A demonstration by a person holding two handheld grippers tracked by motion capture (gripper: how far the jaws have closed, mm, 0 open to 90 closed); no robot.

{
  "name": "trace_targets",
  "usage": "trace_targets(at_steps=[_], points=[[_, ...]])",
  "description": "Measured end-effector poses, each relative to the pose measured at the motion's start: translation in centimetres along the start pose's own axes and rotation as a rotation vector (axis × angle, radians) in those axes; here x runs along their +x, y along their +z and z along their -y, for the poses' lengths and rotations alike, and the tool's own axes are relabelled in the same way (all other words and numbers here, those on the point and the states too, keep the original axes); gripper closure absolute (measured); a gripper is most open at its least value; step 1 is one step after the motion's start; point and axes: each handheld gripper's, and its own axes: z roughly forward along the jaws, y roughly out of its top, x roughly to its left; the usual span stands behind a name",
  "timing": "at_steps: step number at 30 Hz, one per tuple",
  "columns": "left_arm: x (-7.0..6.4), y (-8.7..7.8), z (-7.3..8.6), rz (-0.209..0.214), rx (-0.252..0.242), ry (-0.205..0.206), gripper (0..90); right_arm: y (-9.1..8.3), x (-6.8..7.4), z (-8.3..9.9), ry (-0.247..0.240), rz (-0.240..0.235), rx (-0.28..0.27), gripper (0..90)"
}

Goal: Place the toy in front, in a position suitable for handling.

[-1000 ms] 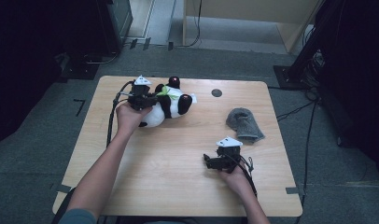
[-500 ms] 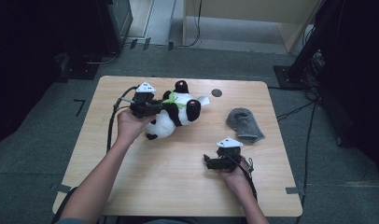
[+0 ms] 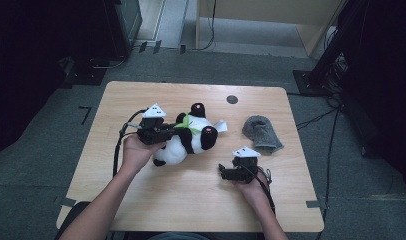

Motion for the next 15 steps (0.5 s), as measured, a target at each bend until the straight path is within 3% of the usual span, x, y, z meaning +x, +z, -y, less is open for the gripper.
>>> trace_targets(at_steps=[4,15], points=[[-1.0,0.0,0.3,0.025,0.015,0.007,78.3,-0.2,-0.7,-0.5,0.036,-0.040,-0.006,16.5],[-3.3,-0.1,2.0,0.068,0.044,0.032,77.9,-1.9,-2.5,-2.5,0.059,-0.025,-0.076,19.6]])
